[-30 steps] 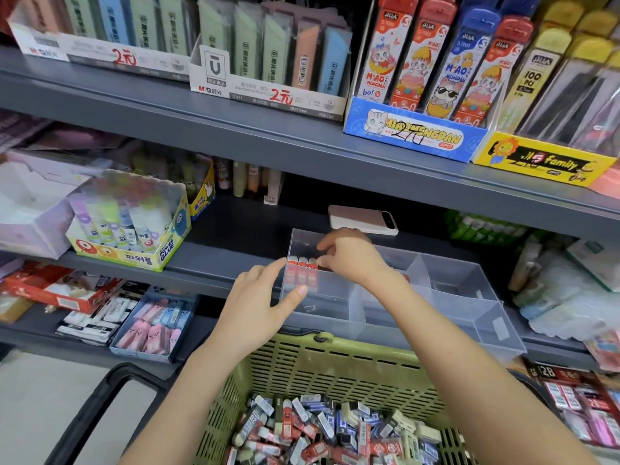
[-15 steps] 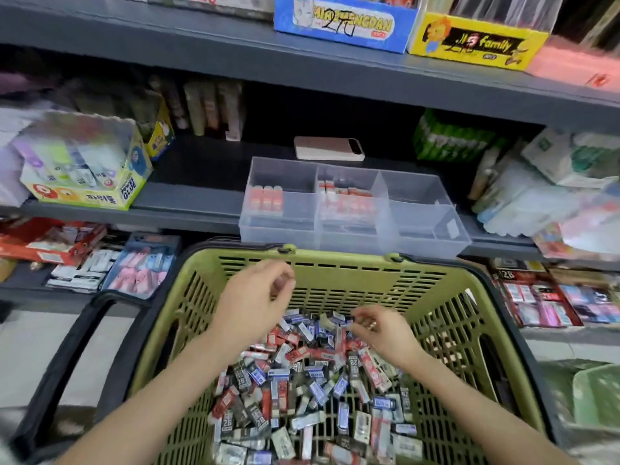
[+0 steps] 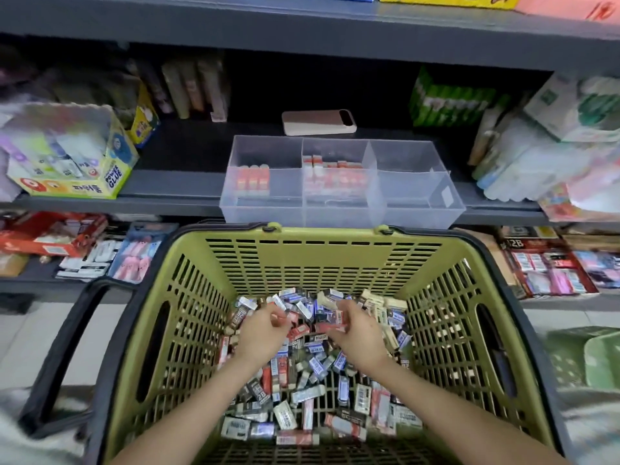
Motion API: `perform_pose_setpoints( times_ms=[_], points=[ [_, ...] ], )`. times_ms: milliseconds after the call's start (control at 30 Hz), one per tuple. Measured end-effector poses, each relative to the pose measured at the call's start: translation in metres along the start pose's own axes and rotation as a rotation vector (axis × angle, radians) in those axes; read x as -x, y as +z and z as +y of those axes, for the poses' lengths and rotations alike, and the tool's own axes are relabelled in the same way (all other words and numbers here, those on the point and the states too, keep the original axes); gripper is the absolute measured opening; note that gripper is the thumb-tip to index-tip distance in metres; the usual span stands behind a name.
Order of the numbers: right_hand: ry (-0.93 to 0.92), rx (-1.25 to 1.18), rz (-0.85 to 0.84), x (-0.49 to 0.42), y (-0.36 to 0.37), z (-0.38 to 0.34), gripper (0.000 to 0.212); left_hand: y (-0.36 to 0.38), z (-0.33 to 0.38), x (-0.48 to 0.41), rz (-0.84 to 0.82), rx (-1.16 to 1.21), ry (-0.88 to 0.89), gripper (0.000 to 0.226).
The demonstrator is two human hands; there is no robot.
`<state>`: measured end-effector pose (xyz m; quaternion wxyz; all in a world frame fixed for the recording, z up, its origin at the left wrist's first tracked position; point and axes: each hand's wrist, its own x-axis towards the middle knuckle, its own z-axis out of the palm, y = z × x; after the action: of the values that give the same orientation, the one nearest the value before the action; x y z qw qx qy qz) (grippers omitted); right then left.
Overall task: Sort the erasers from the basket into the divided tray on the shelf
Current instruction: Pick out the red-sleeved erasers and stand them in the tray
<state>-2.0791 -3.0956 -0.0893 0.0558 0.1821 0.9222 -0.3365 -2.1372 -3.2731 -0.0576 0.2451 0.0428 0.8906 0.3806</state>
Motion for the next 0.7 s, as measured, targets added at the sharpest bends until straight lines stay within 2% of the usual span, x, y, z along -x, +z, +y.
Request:
perform_pose_setpoints(
  times_ms=[100, 167, 233, 300, 333, 367, 400, 467, 500, 533, 600, 667, 700],
  points=[
    [0.095, -0.349, 0.081, 0.018, -0.011, -0.024, 0.043, 0.010, 0.023, 0.014, -0.312, 0.696, -0.349, 0.036],
    [0.064, -0.537, -0.007, 0.034, -0.016, -0.041, 0.039, 0.018, 0.032, 0.020, -0.407, 0.930, -0.430, 0.037],
    [-0.039, -0.610, -0.201, 0.046, -0.024, -0.049, 0.031, 0.023, 0.033, 0.024, -0.359, 1.043, -0.437, 0.030],
    [-0.019, -0.746, -0.445, 0.045, -0.039, -0.045, 0.026, 0.022, 0.028, 0.025, -0.318, 0.984, -0.464, 0.039],
    [0.027, -0.766, -0.498, 0.039, -0.046, -0.040, 0.028, 0.020, 0.025, 0.024, -0.326, 0.912, -0.475, 0.048],
    [0.069, -0.706, -0.462, 0.030, -0.052, -0.032, 0.031, 0.018, 0.022, 0.024, -0.336, 0.845, -0.476, 0.060],
    [0.068, -0.494, -0.349, 0.020, -0.057, -0.023, 0.032, 0.016, 0.021, 0.023, -0.343, 0.786, -0.480, 0.078],
    [-0.040, 0.171, -0.105, 0.003, -0.059, 0.002, 0.033, 0.014, 0.023, 0.021, -0.342, 0.719, -0.469, 0.097],
    [-0.099, 0.422, -0.072, -0.002, -0.058, 0.013, 0.033, 0.014, 0.023, 0.020, -0.347, 0.708, -0.455, 0.099],
    [-0.131, 0.563, -0.092, -0.006, -0.054, 0.023, 0.032, 0.014, 0.022, 0.019, -0.368, 0.721, -0.442, 0.099],
    [-0.159, 0.666, -0.126, -0.012, -0.046, 0.037, 0.030, 0.015, 0.020, 0.014, -0.390, 0.781, -0.429, 0.091],
    [-0.203, 0.700, -0.102, -0.015, -0.043, 0.040, 0.024, 0.018, 0.019, 0.013, -0.387, 0.828, -0.405, 0.066],
    [-0.215, 0.701, -0.078, -0.014, -0.043, 0.039, 0.020, 0.020, 0.018, 0.013, -0.386, 0.847, -0.392, 0.047]
  ],
)
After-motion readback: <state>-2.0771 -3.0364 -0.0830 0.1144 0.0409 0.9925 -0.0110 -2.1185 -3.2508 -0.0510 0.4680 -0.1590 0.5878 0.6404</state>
